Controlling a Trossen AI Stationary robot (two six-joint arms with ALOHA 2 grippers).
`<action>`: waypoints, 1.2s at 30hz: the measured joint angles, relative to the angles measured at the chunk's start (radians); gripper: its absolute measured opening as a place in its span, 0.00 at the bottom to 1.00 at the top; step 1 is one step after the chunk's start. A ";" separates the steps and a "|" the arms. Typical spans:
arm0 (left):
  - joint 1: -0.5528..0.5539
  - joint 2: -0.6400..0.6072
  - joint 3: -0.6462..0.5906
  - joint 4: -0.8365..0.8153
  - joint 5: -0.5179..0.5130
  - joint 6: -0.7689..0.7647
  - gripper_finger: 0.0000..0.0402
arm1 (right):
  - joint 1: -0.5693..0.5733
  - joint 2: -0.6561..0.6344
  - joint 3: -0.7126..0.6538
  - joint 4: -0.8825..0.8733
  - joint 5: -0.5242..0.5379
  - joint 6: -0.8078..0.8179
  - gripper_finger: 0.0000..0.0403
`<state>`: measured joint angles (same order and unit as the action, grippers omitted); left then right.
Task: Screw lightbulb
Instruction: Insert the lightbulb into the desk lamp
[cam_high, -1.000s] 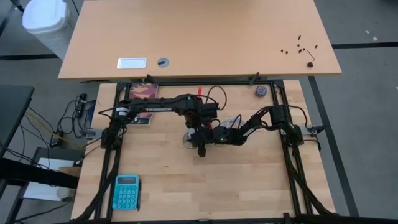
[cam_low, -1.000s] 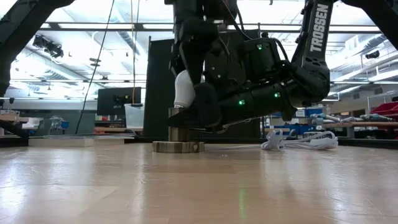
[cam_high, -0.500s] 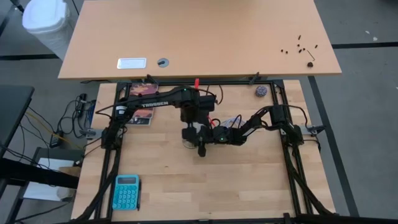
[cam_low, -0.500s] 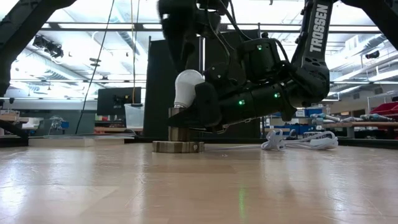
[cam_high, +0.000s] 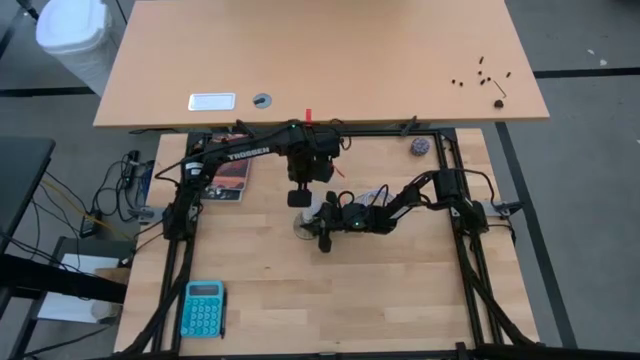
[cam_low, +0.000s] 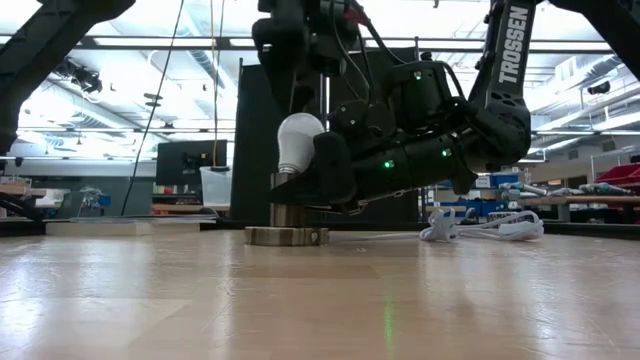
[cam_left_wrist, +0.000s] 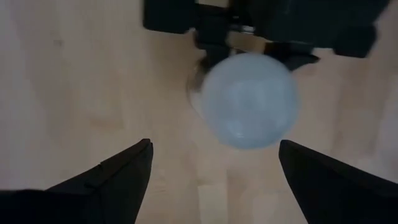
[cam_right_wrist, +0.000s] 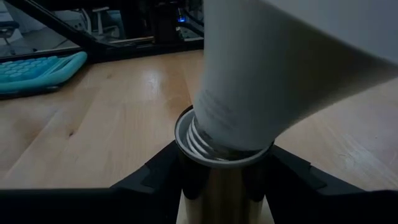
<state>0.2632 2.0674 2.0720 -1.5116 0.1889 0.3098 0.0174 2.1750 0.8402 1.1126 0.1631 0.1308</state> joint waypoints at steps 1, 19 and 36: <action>-0.001 0.000 0.000 -0.007 0.021 -0.001 0.88 | 0.000 0.000 0.000 0.000 0.000 0.000 0.46; -0.033 0.026 0.000 -0.010 0.051 -0.213 0.96 | 0.000 0.000 0.000 0.000 0.000 -0.010 0.46; -0.110 0.124 -0.001 0.010 0.016 -0.178 0.97 | 0.000 0.000 0.017 -0.015 -0.002 -0.010 0.46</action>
<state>0.1536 2.1911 2.0708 -1.5011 0.2049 0.1318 0.0177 2.1754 0.8570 1.0973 0.1612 0.1204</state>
